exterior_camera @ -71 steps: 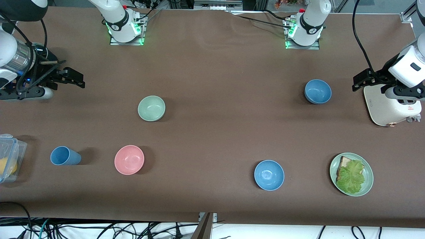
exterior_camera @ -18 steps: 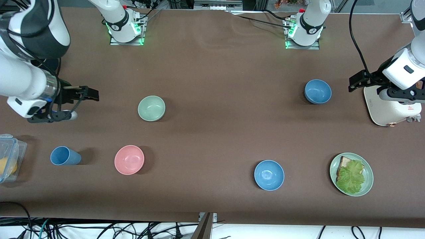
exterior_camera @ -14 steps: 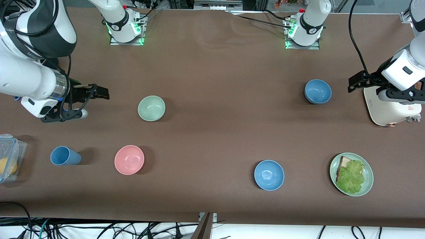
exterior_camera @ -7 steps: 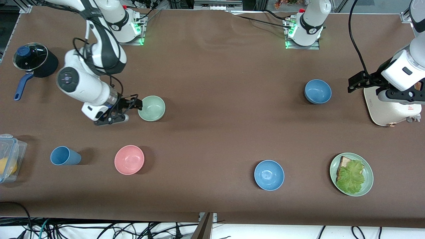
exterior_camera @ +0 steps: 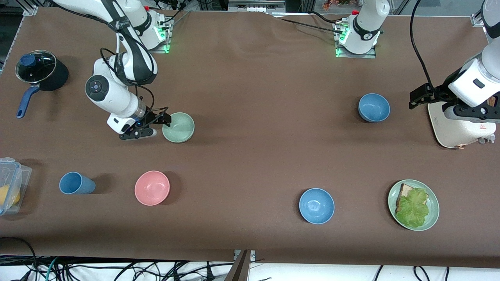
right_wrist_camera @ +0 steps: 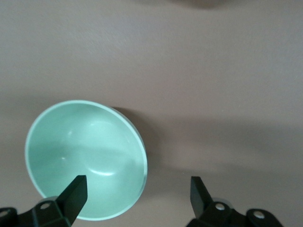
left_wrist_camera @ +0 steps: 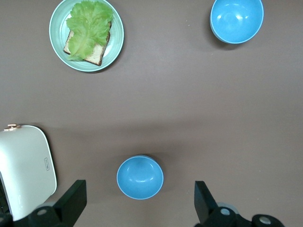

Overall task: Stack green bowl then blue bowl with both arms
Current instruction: 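Close the right gripper on the green bowl's rim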

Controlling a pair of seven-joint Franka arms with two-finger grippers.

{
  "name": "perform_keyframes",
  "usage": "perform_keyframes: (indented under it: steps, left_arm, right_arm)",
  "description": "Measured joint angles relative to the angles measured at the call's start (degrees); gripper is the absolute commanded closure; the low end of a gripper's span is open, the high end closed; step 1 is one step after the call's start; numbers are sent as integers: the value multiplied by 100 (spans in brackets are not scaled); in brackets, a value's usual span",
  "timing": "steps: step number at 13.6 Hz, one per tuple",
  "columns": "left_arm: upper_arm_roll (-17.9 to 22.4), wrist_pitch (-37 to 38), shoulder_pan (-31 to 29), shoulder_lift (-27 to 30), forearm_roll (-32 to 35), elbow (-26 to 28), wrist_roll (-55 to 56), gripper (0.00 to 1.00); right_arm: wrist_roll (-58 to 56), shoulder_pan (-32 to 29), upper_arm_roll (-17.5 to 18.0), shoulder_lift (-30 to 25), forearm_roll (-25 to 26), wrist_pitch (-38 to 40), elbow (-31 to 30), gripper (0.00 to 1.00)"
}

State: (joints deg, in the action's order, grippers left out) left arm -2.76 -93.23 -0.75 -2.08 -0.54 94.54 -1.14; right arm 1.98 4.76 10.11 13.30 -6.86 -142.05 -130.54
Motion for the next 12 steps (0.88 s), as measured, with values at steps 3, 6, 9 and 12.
perform_keyframes:
  steps: [3, 6, 9, 12]
  left_arm:
    - [0, 0, 0, -3, 0, 0, 0, 0]
    - [0, 0, 0, -20, 0, 0, 0, 0]
    - [0, 0, 0, -44, 0, 0, 0, 0]
    - [0, 0, 0, -52, 0, 0, 0, 0]
  right_arm:
    - [0, -1, 0, 17, 0, -111, -55, 5]
    - [0, -1, 0, 90, 0, -348, -60, 8]
    - [0, -1, 0, 329, 0, -618, -67, 27]
    - [0, 0, 0, 499, 0, -740, -67, 58]
